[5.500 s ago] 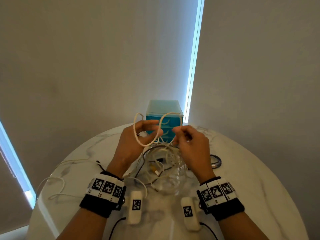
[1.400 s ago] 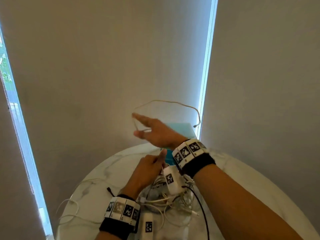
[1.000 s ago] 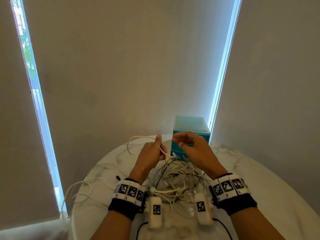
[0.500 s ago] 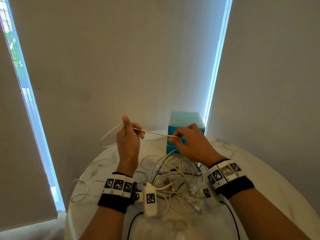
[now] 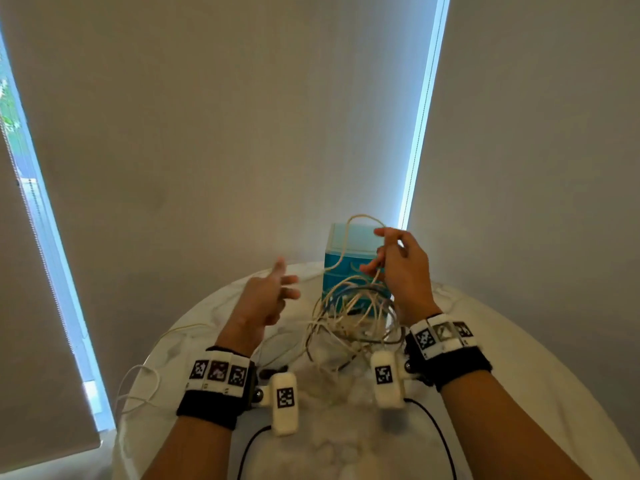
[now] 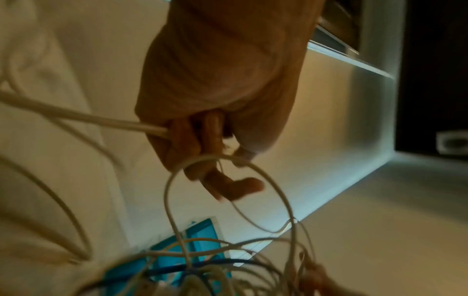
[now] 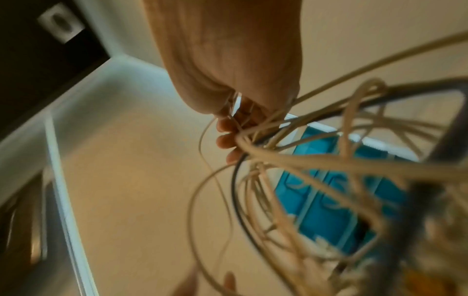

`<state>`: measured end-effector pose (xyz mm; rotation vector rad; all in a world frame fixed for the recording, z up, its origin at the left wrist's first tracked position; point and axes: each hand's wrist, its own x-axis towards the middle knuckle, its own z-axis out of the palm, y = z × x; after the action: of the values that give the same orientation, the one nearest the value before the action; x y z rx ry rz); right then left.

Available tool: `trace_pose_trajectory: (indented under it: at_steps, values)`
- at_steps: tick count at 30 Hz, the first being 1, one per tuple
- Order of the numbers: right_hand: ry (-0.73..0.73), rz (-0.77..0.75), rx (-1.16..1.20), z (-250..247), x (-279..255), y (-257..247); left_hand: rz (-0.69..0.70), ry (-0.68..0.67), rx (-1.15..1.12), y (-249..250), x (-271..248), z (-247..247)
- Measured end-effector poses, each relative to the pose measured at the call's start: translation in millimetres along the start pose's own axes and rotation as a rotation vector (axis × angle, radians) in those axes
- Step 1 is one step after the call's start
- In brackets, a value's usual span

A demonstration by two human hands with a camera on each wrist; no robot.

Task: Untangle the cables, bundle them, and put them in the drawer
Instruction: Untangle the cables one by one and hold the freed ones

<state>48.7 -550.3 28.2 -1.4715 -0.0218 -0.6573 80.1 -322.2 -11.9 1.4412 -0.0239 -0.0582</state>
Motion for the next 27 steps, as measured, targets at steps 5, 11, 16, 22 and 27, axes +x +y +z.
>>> trace_pose_trajectory:
  at_steps: [5, 11, 16, 22, 27]
  values:
    - [-0.425, 0.007, -0.282, -1, -10, -7, 0.315, -0.125, 0.214, 10, -21, 22]
    - [-0.466, -0.017, -0.246, -1, -17, 4, 0.516, -0.106, 0.500, -4, -20, 28]
    - [-0.568, 0.017, -0.466, -16, -22, 16, 0.532, 0.199, 0.204, 3, -8, 19]
    - [-0.558, 0.099, -0.900, -28, -21, 36, 0.384, 0.255, -0.391, 26, -20, 0]
    - [-0.623, 0.116, -1.135, -25, -19, 26, 0.372, 0.175, -0.530, 45, -24, -19]
